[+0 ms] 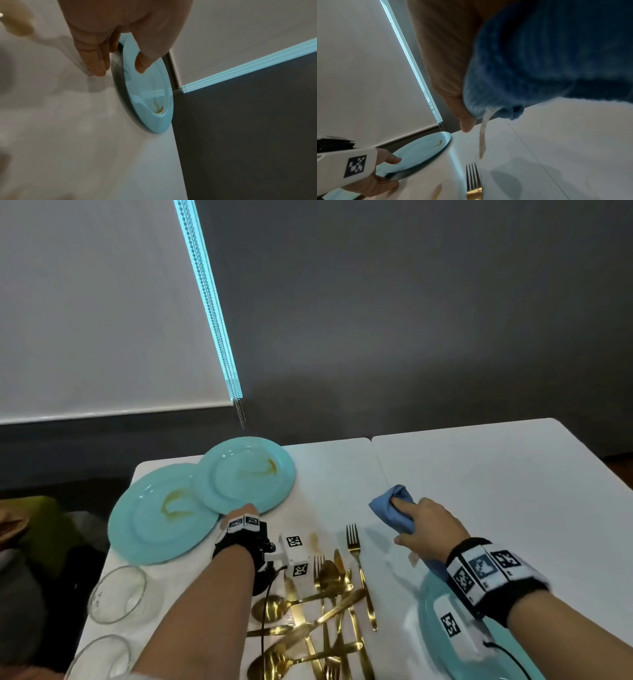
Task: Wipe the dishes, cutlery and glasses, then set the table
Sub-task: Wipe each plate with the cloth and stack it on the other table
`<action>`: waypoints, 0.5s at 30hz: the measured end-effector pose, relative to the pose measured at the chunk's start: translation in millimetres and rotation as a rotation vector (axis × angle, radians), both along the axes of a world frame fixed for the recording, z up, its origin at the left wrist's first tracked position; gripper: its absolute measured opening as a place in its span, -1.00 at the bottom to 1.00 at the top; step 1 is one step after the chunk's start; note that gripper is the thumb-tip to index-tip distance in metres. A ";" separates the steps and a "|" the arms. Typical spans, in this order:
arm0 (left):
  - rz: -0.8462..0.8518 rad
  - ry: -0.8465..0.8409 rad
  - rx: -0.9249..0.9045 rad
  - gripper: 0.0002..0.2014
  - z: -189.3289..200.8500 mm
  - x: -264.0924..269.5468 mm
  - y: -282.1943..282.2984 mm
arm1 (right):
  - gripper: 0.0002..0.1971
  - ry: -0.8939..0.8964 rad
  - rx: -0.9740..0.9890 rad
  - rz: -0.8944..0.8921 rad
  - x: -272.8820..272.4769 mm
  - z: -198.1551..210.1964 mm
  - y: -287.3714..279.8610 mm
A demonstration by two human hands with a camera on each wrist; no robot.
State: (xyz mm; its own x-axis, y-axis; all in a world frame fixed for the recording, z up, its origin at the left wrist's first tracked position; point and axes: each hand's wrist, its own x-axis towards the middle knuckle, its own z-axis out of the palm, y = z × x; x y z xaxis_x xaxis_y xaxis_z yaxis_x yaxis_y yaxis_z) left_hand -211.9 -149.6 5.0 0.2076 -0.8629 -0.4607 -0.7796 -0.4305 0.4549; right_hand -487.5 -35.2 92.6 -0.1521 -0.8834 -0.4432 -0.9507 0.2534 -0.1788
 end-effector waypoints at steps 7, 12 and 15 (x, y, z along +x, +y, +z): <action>0.579 0.717 0.052 -0.56 -30.4 8.5 -32.0 | -0.39 -0.036 0.000 -0.035 15.0 -14.2 -4.5; 0.800 0.845 -0.131 -0.57 -18.4 -3.0 -33.2 | -0.44 -0.090 -0.033 -0.098 12.0 -9.9 1.4; 0.816 0.920 -0.307 -0.59 2.6 -14.6 -27.1 | -0.46 -0.176 -0.128 -0.211 5.4 -2.2 1.9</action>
State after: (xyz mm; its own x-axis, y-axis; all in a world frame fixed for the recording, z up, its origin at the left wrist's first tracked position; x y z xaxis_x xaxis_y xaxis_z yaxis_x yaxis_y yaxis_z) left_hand -226.5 -176.8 7.6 0.4386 -0.7317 -0.5217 0.3179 -0.4167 0.8517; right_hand -482.1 -33.3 90.4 -0.2684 -0.8910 -0.3662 -0.8311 0.4064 -0.3796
